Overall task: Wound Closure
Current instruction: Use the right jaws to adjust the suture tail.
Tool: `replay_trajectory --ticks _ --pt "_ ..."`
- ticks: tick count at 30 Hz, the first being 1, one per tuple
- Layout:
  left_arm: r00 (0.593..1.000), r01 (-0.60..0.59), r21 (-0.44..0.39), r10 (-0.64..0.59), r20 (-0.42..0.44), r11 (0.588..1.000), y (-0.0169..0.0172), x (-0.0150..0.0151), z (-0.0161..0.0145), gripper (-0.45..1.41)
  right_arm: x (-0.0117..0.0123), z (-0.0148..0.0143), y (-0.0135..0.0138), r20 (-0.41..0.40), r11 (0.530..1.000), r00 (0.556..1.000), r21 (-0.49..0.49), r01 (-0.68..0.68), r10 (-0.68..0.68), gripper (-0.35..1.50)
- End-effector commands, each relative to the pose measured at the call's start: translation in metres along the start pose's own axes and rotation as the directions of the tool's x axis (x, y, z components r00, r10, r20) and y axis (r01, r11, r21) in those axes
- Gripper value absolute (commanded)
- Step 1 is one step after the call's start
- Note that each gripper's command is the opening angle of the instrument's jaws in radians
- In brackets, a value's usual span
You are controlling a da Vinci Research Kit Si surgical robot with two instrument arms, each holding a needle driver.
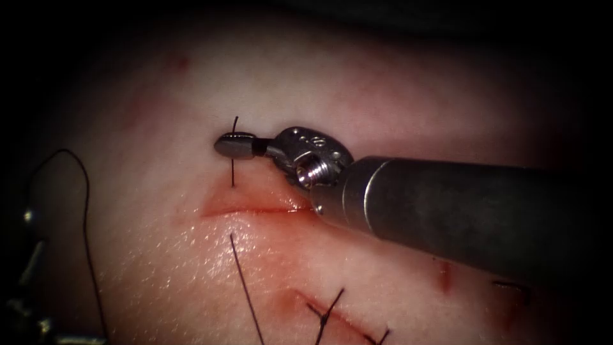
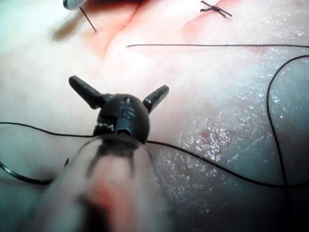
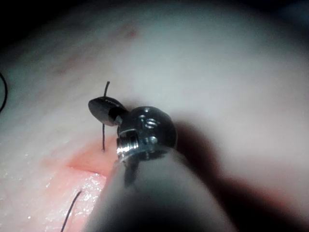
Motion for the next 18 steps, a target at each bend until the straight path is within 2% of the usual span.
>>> replay_trajectory --ticks 1,7,13,14,15,16,17,18 --pt "1.0 0.0 -0.014 0.0 -0.012 1.0 0.0003 -0.0002 0.001 1.06 0.0 0.0011 -0.0001 -0.001 1.0 1.0 0.004 0.005 -0.005 -0.35" --pt "0.997 -0.004 -0.151 -0.007 -0.074 0.989 0.0021 0.0007 0.0027 0.82 0.0 0.0011 -0.0001 0.0 1.0 1.0 0.006 0.011 -0.011 -0.35" --pt "0.997 -0.039 -0.19 0.026 -0.07 0.981 0.0032 0.0008 0.0038 0.81 0.0 0.0011 -0.0001 0.003 1.0 1.0 0.018 0.018 -0.018 -0.35" --pt "0.995 -0.074 -0.218 0.059 -0.078 0.973 0.0038 0.0006 0.0042 0.72 -0.0001 0.001 -0.0003 0.013 0.999 1.0 0.045 0.018 -0.019 -0.18" --pt "0.995 -0.074 -0.218 0.059 -0.078 0.973 0.0038 0.0006 0.0042 0.72 -0.0001 0.001 -0.0003 0.013 0.999 1.0 0.045 0.018 -0.019 -0.18" --pt "0.989 -0.134 -0.253 0.113 -0.097 0.958 0.0044 0.0003 0.0047 0.64 -0.0001 0.0009 -0.0005 0.002 0.998 1.0 0.059 0.019 -0.019 0.57" --pt "0.985 -0.161 -0.27 0.136 -0.106 0.949 0.0046 0.0002 0.005 0.59 -0.0001 0.0008 -0.0006 -0.014 0.998 1.0 0.066 0.019 -0.018 0.98" --pt "0.979 -0.192 -0.283 0.165 -0.118 0.94 0.0047 0.0001 0.0053 0.57 0.0 0.0007 -0.0007 -0.028 0.997 0.999 0.071 0.019 -0.017 1.11"
